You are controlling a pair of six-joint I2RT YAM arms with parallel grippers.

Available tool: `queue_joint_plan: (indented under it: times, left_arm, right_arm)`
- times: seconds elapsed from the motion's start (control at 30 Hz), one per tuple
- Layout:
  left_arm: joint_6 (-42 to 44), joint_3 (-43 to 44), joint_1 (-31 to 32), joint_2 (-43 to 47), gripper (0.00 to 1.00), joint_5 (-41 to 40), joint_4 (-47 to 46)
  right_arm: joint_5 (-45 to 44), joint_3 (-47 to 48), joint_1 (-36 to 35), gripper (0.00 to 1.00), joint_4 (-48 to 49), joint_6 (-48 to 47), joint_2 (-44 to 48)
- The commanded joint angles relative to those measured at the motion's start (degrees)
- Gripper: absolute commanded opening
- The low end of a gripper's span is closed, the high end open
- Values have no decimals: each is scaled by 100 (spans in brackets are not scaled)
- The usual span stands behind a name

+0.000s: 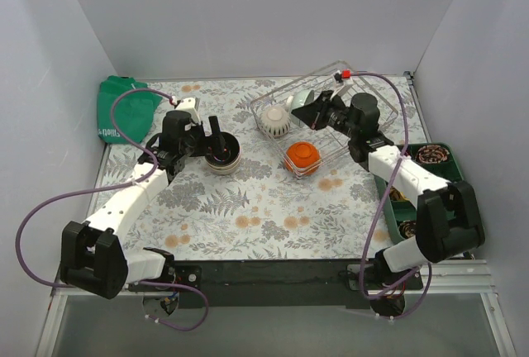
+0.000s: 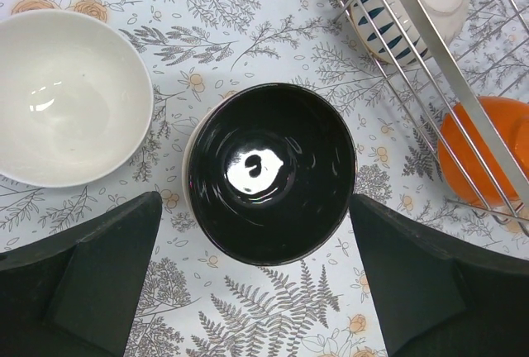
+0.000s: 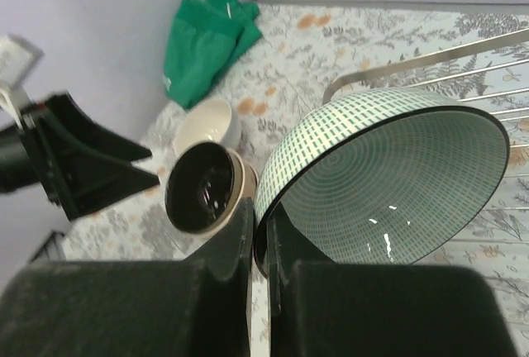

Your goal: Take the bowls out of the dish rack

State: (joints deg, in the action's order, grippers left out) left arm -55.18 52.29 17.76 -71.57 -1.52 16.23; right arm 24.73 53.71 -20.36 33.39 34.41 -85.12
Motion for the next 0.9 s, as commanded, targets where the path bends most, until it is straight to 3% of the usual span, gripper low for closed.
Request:
queue_joint_plan:
  times: [0.0,0.23,0.57,0.87]
  left_arm:
    - [-28,-17,26,310,98,55,-76]
    - [-133,-61,26,494,98,389,-50]
    - [-538,176,35,987,98,943,688]
    - [-398,-280,35,1365,98,-4,619]
  right_arm:
    - [-81,622,-608,1,-2374,-2147,636]
    - [-1549,983,-2190,1,-4443,-4729,831]
    - [-2446,596,-3965,1,-4665,-6156,762]
    - [-3535,1184,-4564,1,-5210,-7088,-416]
